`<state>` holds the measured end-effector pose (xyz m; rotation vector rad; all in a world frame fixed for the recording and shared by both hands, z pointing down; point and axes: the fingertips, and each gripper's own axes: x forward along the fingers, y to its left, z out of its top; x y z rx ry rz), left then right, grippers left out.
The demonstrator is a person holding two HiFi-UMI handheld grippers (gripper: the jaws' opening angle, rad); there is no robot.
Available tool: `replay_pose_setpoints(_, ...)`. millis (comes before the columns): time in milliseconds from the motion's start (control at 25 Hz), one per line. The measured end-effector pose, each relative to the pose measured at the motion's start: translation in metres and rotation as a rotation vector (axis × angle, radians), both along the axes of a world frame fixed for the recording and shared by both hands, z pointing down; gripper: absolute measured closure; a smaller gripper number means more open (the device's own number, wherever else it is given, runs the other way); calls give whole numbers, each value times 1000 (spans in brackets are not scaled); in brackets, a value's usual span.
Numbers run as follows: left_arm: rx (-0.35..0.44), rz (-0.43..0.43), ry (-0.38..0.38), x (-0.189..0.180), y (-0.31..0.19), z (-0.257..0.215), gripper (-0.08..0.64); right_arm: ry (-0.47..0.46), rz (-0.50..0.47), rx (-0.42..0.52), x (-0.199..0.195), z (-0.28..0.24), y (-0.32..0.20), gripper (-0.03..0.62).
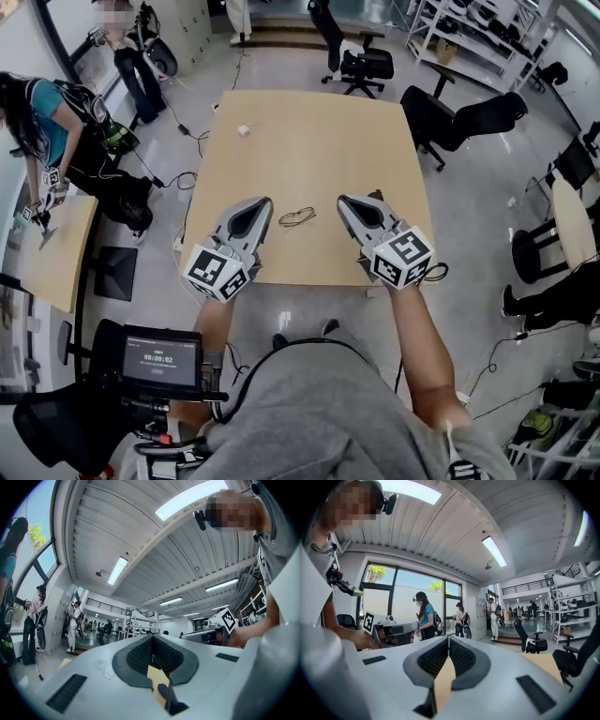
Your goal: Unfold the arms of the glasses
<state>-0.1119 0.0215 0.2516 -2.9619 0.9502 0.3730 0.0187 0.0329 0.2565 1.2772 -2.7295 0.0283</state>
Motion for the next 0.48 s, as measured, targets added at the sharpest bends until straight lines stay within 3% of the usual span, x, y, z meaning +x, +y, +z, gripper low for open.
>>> replay_pose_setpoints(480, -47, -119, -48, 29, -66, 16, 555, -46, -85, -50, 23, 19, -76, 584)
